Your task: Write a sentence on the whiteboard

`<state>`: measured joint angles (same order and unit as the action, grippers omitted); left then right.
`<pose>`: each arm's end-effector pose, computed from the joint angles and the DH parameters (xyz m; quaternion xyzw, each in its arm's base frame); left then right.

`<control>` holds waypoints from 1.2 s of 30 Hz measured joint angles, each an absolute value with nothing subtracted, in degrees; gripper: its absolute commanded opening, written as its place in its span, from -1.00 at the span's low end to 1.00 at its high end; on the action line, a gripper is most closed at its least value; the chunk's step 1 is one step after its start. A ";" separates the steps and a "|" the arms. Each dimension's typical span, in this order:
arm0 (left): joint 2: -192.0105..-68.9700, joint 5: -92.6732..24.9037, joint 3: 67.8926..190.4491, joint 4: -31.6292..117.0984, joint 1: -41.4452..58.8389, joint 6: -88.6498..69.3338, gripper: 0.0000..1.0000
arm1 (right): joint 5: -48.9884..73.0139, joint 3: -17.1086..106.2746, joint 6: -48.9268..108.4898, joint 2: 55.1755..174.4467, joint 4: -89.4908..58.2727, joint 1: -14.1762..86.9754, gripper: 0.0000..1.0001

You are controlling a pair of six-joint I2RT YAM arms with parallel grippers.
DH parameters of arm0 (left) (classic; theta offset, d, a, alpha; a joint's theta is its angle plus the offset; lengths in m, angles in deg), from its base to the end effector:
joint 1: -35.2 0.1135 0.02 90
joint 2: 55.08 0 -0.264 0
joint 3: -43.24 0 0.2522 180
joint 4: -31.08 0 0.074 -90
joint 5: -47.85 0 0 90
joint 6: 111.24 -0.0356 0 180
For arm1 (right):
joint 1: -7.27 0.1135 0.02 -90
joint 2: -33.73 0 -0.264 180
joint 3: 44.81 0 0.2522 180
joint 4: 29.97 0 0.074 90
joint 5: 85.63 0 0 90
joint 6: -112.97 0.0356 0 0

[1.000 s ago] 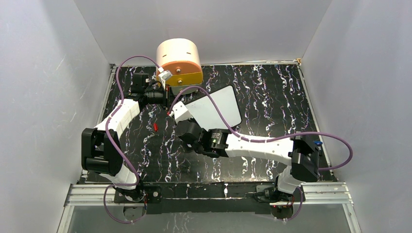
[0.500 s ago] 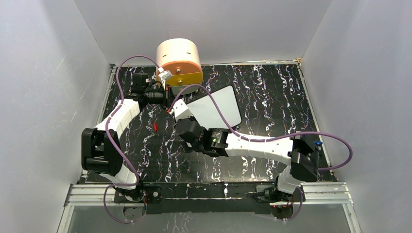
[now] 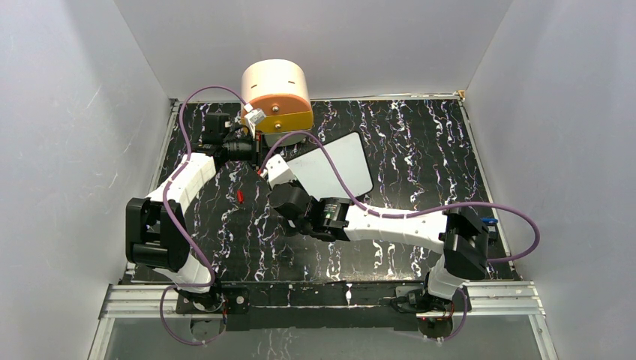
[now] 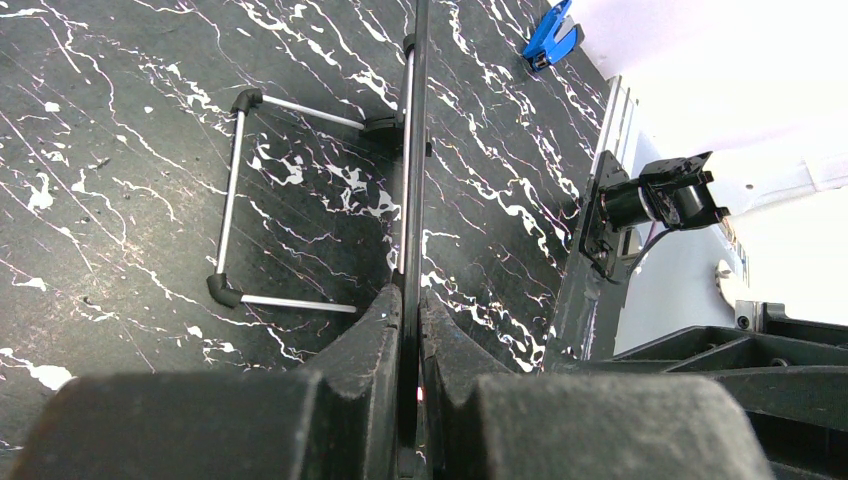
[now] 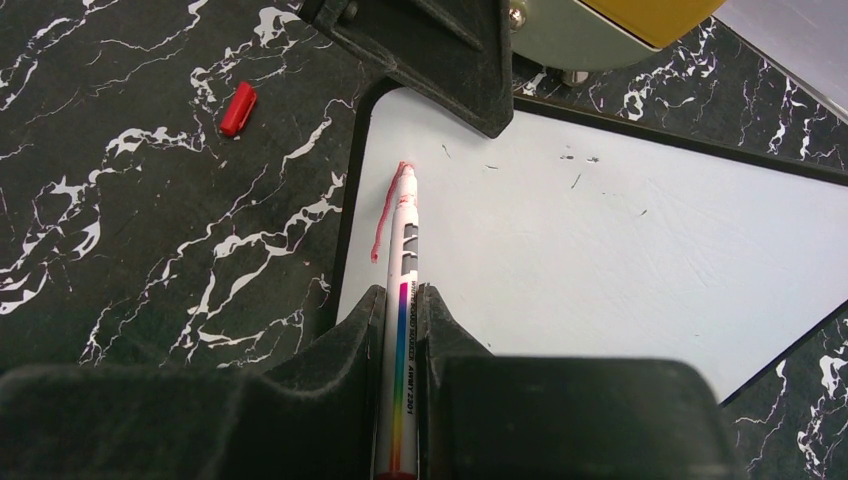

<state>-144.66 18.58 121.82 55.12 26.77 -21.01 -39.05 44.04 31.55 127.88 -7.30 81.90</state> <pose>0.3322 -0.0806 0.2769 0.2874 0.7468 -0.4773 0.3631 0.1239 0.3584 0.3067 -0.2742 0.7715 0.0808 0.5685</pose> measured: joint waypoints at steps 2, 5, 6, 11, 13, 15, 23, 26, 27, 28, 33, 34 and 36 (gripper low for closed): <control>-144.66 18.61 121.82 55.12 26.77 -21.01 -1.00 | -38.98 44.04 31.55 127.88 -7.32 81.90 -1.00; -144.66 18.61 121.82 55.12 26.77 -21.01 -1.00 | -38.96 44.04 31.57 127.88 -7.34 81.88 -1.00; -144.66 18.63 121.82 55.12 26.77 -21.01 -1.00 | -38.96 44.04 31.57 127.88 -7.34 81.88 -1.00; -144.69 18.63 121.82 55.12 26.77 -21.03 -1.00 | -39.00 44.04 31.55 127.97 -7.39 81.86 -1.00; -144.66 18.61 121.82 55.12 26.77 -21.03 -1.00 | -39.05 44.04 31.57 127.97 -7.41 81.86 -1.00; -144.66 18.61 121.82 55.12 26.77 -21.03 -1.00 | -39.18 44.04 31.57 127.97 -7.41 81.86 -1.00; -144.69 18.61 121.82 55.12 26.77 -21.03 -1.00 | -40.38 44.04 31.76 127.97 -7.39 81.75 -1.00; -144.69 18.56 121.82 55.10 26.77 -21.03 -1.00 | -40.60 44.04 31.87 127.97 -7.34 81.62 -1.00; -144.69 18.56 121.82 55.10 26.77 -21.03 -1.00 | -40.71 44.04 32.00 127.97 -7.28 81.60 -1.00; -144.69 18.54 121.82 55.10 26.77 -21.03 -1.00 | -40.75 44.04 32.07 127.97 -7.21 81.58 -1.00; -144.69 18.54 121.82 55.10 26.77 -21.03 -1.00 | -41.19 44.04 32.79 127.97 -6.34 81.58 -1.00; -144.69 18.54 121.82 55.10 26.77 -21.03 -1.00 | -41.28 44.04 33.01 127.97 -5.99 81.58 -1.00; -144.73 18.52 121.82 55.10 26.77 -21.03 -1.00 | -41.43 44.04 33.38 127.97 -5.55 81.58 -1.00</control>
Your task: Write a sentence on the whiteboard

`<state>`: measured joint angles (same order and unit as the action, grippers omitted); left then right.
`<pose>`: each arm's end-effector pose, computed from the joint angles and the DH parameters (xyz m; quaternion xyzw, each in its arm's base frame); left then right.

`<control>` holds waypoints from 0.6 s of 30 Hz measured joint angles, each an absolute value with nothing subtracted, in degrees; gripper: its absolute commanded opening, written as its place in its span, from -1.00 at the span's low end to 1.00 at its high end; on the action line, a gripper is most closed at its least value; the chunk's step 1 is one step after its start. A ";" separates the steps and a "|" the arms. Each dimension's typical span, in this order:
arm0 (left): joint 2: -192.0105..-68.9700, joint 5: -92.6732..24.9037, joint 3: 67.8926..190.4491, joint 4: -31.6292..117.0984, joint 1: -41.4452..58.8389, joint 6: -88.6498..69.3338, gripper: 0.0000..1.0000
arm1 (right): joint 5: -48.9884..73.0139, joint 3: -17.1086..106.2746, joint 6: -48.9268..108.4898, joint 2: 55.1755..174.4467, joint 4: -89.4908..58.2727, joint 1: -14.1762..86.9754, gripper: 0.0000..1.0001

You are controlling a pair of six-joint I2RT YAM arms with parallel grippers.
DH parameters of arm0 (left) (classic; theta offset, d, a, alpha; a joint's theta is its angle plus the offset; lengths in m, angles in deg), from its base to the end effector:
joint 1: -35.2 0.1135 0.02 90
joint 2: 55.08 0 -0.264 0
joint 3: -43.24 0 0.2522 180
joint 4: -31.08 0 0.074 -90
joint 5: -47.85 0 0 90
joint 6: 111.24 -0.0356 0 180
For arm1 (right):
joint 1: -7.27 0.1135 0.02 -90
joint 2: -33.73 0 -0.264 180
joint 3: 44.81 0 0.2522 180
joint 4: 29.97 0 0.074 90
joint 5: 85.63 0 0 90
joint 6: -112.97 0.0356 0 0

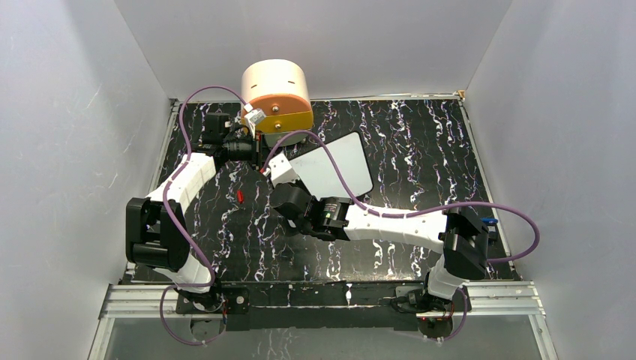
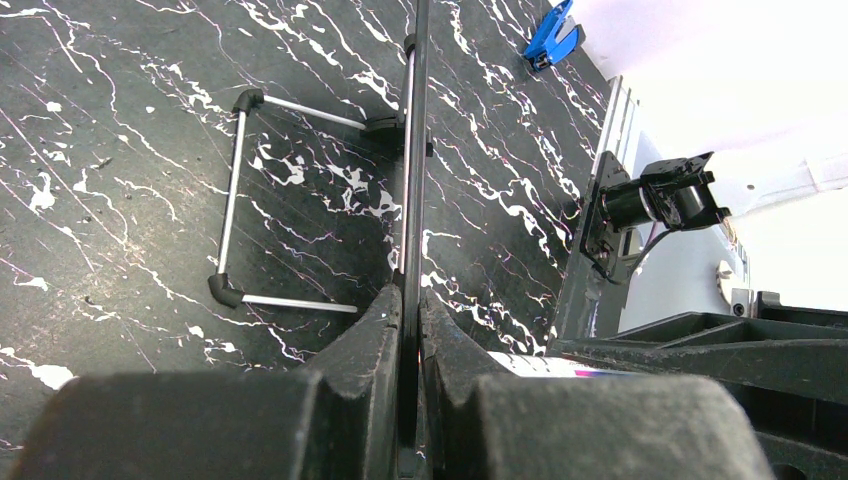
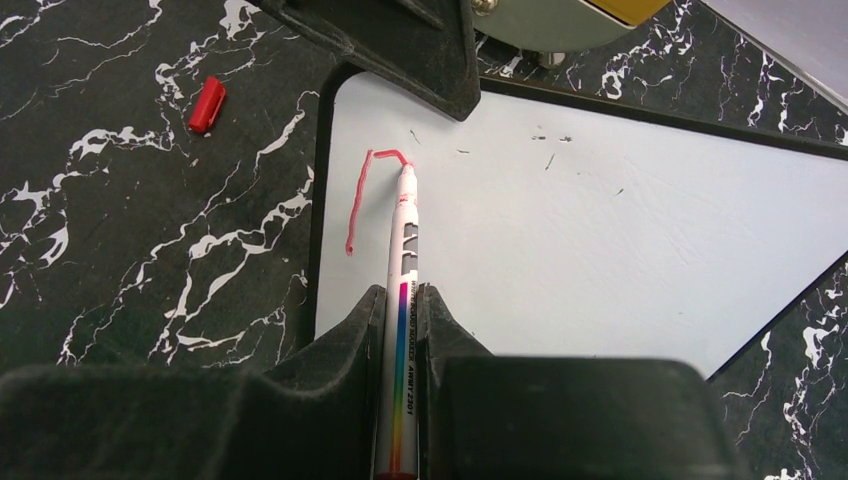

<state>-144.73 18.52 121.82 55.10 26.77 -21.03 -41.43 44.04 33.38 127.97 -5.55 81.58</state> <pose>0.3325 -0.0807 0.2765 0.2871 0.7472 -0.4769 0.3630 0.1263 0.3554 0.3040 -0.2562 0.7795 0.0625 0.5682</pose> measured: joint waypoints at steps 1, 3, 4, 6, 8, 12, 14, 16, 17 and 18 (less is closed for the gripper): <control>-144.73 18.54 121.82 55.10 26.77 -21.03 -1.00 | -41.43 44.04 33.47 127.97 -5.44 81.58 -1.00; -144.73 18.52 121.82 55.10 26.77 -21.03 -1.00 | -41.43 44.04 33.67 127.97 -4.98 81.58 -1.00; -144.75 18.54 121.82 55.10 26.77 -21.03 -1.00 | -41.39 44.04 33.78 127.97 -4.57 81.58 -1.00; -144.77 18.52 121.82 55.08 26.77 -21.03 -1.00 | -41.32 44.04 33.84 127.97 -3.93 81.58 -1.00; -144.77 18.52 121.82 55.08 26.77 -21.03 -1.00 | -41.12 44.04 34.02 127.97 -3.41 81.58 -1.00; -144.77 18.52 121.82 55.08 26.77 -21.03 -1.00 | -40.49 44.06 34.41 127.97 -2.38 81.58 -1.00; -144.77 18.52 121.82 55.08 26.77 -21.05 -1.00 | -40.23 44.06 34.52 127.97 -2.18 81.55 -1.00; -144.77 18.47 121.82 55.08 26.77 -21.05 -1.00 | -39.86 44.06 34.63 127.97 -2.01 81.55 -1.00; -144.77 18.47 121.82 55.06 26.77 -21.05 -1.00 | -39.59 44.08 34.65 127.97 -1.83 81.53 -1.00; -144.77 18.47 121.82 55.06 26.77 -21.05 -1.00 | -39.33 44.10 34.65 127.97 -1.66 81.53 -1.00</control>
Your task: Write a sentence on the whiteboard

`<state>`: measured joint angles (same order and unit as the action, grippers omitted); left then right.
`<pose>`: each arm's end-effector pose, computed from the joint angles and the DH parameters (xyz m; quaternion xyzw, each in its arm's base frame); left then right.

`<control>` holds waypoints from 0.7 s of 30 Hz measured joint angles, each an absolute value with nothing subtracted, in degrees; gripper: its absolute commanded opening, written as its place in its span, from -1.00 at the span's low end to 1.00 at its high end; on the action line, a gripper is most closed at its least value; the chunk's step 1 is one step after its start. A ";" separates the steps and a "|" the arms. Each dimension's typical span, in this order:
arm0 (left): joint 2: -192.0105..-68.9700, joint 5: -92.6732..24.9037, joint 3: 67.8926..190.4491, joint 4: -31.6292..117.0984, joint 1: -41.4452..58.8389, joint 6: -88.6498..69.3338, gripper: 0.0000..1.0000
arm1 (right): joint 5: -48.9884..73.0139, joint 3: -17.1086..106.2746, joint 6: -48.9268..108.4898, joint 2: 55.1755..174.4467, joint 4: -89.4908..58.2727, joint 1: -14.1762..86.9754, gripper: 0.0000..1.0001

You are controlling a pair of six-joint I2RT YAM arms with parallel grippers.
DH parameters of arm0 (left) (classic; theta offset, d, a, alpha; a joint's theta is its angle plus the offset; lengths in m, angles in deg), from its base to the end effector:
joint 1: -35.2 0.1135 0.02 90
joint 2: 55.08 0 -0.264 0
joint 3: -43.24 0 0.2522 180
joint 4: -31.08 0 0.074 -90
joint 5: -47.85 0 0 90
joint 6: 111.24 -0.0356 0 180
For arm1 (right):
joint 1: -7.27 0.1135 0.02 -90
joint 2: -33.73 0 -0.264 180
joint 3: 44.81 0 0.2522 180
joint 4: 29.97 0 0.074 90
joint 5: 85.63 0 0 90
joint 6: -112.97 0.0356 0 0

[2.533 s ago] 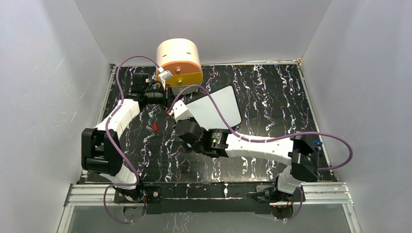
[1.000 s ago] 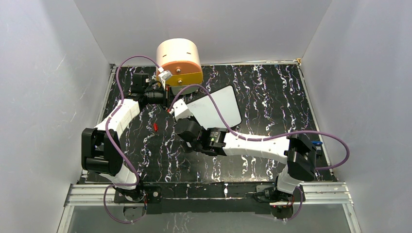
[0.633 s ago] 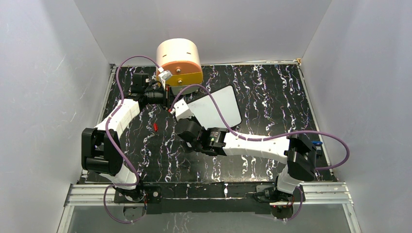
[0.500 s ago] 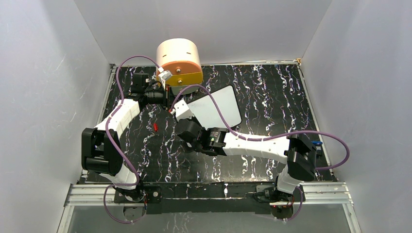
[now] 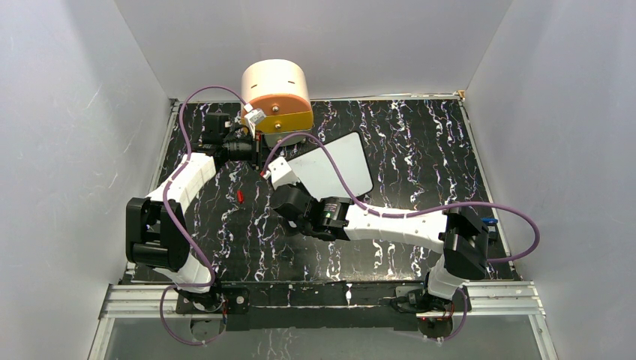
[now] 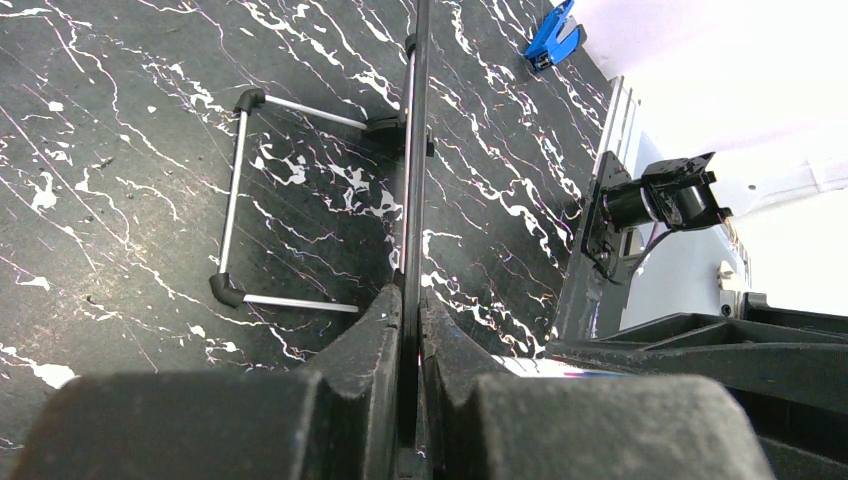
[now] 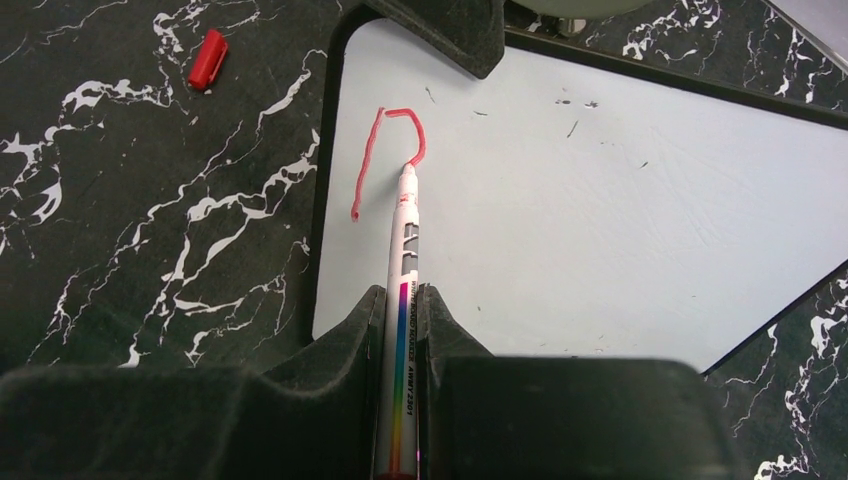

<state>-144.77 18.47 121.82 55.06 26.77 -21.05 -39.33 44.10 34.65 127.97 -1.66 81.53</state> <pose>0.3327 -0.0807 0.2763 0.2871 0.7474 -0.4765 0.3632 0.1250 0.3530 0.2981 -0.2747 0.7904 0.0587 0.5443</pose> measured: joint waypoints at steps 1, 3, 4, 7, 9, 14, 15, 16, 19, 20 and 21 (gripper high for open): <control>-144.77 18.47 121.82 55.06 26.77 -21.05 -1.00 | -39.03 44.13 34.65 127.97 -1.48 81.53 -1.00; -144.77 18.47 121.82 55.06 26.77 -21.05 -1.00 | -38.59 44.17 34.65 127.97 -1.33 81.53 -1.00; -144.77 18.47 121.82 55.06 26.77 -21.05 -1.00 | -38.37 44.17 34.65 127.97 -1.33 81.53 -1.00; -144.77 18.47 121.82 55.06 26.77 -21.05 -1.00 | -37.45 44.17 34.63 127.97 -1.33 81.53 -1.00; -144.77 18.47 121.82 55.06 26.77 -21.05 -1.00 | -37.08 44.17 34.61 127.97 -1.35 81.53 -1.00; -144.77 18.47 121.82 55.06 26.77 -21.05 -1.00 | -36.05 44.17 34.56 127.97 -1.53 81.53 -1.00; -144.80 18.47 121.82 55.03 26.77 -21.05 -1.00 | -35.94 44.17 34.56 127.97 -1.61 81.53 -1.00; -144.80 18.47 121.82 55.03 26.77 -21.05 -1.00 | -35.88 44.17 34.56 127.97 -1.72 81.53 -1.00; -144.80 18.47 121.82 54.99 26.77 -21.07 -1.00 | -35.86 44.17 34.54 127.97 -1.79 81.53 -1.00; -144.80 18.47 121.82 54.99 26.77 -21.07 -1.00 | -35.88 44.17 34.52 127.97 -1.81 81.53 -1.00; -144.80 18.47 121.82 54.93 26.77 -21.05 -1.00 | -35.88 44.17 34.45 127.97 -1.86 81.53 -1.00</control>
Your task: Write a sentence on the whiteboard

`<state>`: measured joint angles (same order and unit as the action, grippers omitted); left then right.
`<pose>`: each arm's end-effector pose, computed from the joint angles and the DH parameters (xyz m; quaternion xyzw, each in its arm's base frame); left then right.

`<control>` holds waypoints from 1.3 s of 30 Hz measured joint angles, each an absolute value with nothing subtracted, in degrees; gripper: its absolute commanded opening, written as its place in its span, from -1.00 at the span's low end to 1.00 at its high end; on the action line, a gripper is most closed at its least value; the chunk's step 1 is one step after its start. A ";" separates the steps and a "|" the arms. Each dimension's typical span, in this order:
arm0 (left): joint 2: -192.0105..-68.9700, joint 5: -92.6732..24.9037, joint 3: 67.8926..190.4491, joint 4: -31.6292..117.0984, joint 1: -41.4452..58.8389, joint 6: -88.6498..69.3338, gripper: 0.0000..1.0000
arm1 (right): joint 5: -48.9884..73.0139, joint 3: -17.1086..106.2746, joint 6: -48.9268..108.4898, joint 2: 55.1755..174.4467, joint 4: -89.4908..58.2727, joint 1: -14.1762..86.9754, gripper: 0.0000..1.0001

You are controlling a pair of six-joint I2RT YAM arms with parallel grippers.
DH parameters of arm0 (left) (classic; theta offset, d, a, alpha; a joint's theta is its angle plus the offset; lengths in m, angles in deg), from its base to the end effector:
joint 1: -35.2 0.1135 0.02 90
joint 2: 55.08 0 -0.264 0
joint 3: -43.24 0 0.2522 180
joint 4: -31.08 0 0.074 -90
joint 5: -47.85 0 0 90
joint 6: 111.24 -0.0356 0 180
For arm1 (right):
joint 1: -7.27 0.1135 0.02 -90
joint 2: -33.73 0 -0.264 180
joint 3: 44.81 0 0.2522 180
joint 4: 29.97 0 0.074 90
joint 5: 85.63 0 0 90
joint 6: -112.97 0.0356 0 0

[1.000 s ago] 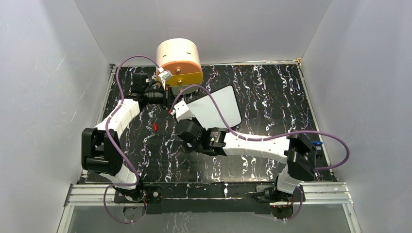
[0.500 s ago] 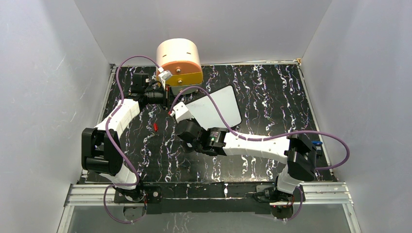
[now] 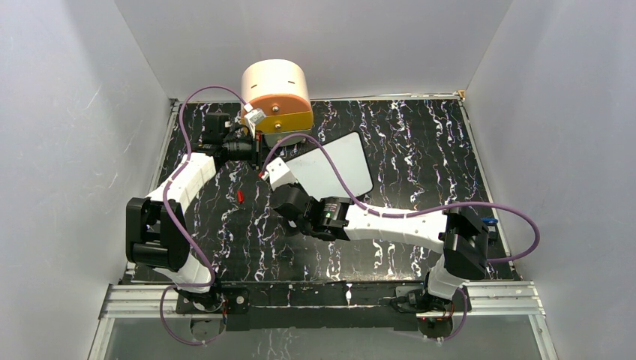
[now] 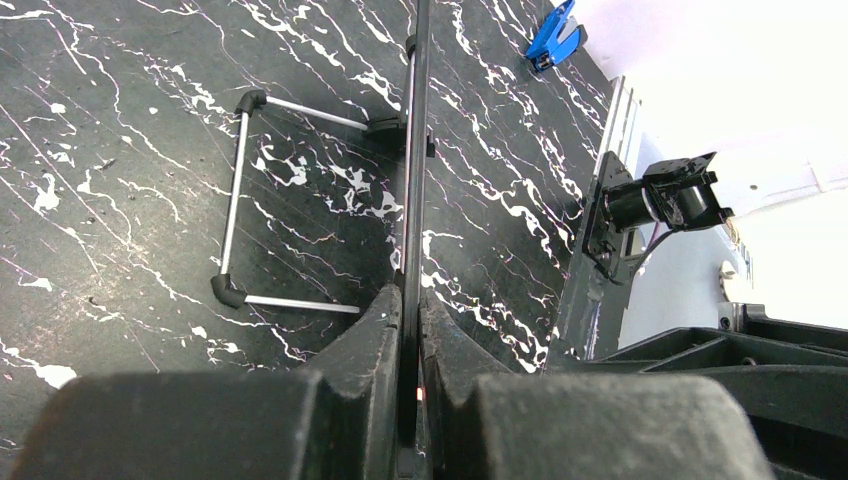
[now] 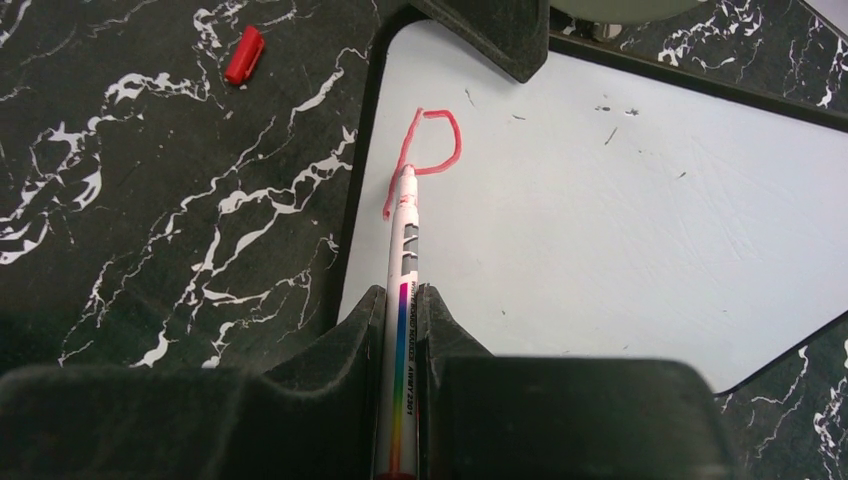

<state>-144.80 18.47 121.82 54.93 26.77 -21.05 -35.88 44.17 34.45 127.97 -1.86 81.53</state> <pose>0.3329 -0.0807 0.2763 0.2875 0.7470 -0.4763 0.3639 0.1239 0.3548 0.2980 -0.2912 0.7906 0.0810 0.5325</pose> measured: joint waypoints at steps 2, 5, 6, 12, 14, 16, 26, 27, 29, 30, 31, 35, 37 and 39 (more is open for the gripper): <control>-144.80 18.47 121.82 54.86 26.77 -21.05 -1.00 | -35.64 44.17 34.37 127.97 -2.47 81.55 -1.00; -144.80 18.47 121.82 54.75 26.77 -21.05 -1.00 | -35.27 44.17 34.30 127.97 -3.52 81.53 -1.00; -144.80 18.47 121.82 54.73 26.77 -21.05 -1.00 | -35.13 44.17 34.26 127.97 -3.87 81.53 -1.00; -144.80 18.47 121.82 54.71 26.77 -21.05 -1.00 | -34.76 44.17 33.97 127.97 -4.46 81.53 -1.00; -144.80 18.45 121.82 54.71 26.77 -21.05 -1.00 | -34.76 44.17 33.97 127.94 -4.46 81.53 -1.00; -144.80 18.47 121.82 54.71 26.77 -21.03 -1.00 | -34.70 44.10 34.02 127.81 -4.46 81.53 -1.00; -144.80 18.50 121.82 54.73 26.77 -20.99 -1.00 | -35.35 40.26 34.78 123.81 -4.48 81.49 -1.00; -144.80 18.50 121.82 54.73 26.77 -20.99 -1.00 | -35.57 40.15 34.85 123.70 -4.43 81.49 -1.00; -144.80 18.50 121.82 54.71 26.77 -20.99 -1.00 | -36.03 39.89 34.89 123.51 -4.39 81.49 -1.00; -144.80 18.50 121.82 54.73 26.77 -20.99 -1.00 | -36.25 39.73 34.91 123.44 -4.43 81.49 -1.00; -144.80 18.50 121.82 54.73 26.77 -20.99 -1.00 | -36.56 39.60 35.00 123.42 -4.35 81.49 -1.00; -144.80 18.50 121.82 54.71 26.77 -20.99 -1.00 | -37.71 39.51 35.09 123.42 -4.33 81.49 -1.00; -144.80 18.50 121.82 54.73 26.77 -20.99 -1.00 | -38.13 39.51 35.11 123.42 -4.30 81.47 -1.00; -144.80 18.50 121.82 54.73 26.77 -20.99 -1.00 | -38.52 39.51 35.13 123.42 -4.33 81.47 -1.00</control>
